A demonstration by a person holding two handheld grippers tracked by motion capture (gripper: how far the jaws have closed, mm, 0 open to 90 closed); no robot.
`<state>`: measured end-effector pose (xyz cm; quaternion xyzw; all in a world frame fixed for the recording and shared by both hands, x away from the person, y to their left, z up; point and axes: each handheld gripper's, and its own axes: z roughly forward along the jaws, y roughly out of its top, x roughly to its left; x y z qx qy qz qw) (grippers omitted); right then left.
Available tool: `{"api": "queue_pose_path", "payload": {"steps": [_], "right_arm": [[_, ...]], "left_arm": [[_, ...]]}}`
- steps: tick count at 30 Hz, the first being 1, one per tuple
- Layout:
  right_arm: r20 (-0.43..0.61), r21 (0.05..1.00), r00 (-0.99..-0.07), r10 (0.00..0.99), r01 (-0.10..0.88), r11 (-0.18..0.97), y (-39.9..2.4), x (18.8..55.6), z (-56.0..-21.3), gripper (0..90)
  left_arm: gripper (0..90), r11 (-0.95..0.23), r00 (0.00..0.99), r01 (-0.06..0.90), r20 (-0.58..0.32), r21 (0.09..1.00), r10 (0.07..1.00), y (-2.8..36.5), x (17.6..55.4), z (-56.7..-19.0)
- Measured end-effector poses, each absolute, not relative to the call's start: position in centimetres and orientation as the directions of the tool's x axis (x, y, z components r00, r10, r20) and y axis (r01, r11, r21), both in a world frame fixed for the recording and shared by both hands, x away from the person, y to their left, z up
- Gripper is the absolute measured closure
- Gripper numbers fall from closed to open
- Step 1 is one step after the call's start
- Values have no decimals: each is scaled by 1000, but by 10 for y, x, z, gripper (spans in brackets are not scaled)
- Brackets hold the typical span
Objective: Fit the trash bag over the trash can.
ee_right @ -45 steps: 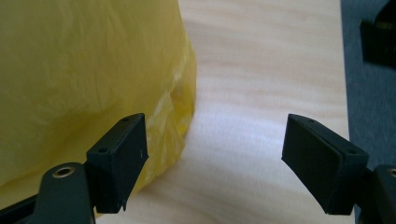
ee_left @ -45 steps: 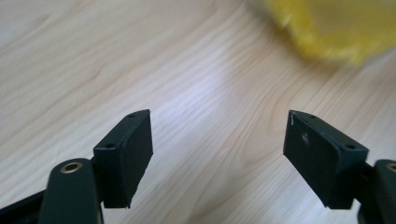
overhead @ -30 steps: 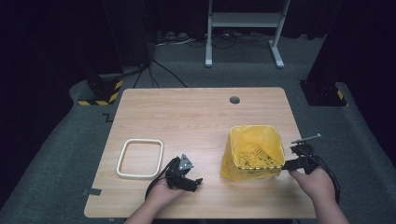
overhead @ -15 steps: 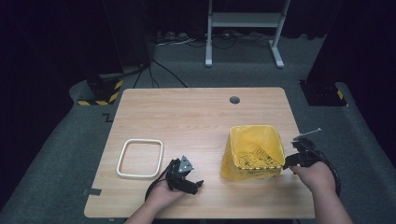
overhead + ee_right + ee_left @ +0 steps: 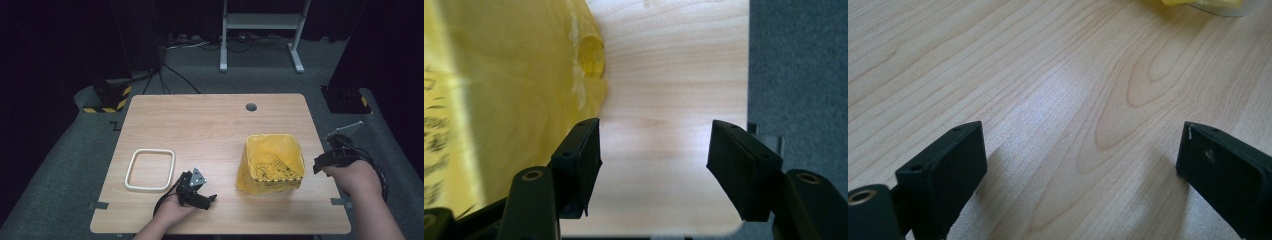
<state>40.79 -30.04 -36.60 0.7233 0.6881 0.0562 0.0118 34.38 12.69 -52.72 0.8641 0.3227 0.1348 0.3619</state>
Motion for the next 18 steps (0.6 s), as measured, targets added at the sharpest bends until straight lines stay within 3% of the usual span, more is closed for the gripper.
{"api": "queue_pose_path", "payload": {"steps": [8,18], "right_arm": [[32,85,24,999,996,-26,-282,410,-333,381],[1,124,-38,999,992,38,-242,416,-316,377]], "left_arm": [[61,-530,756,460,-1,713,655,127,344,-527],[62,-525,754,461,-4,715,657,127,343,-527]]}}
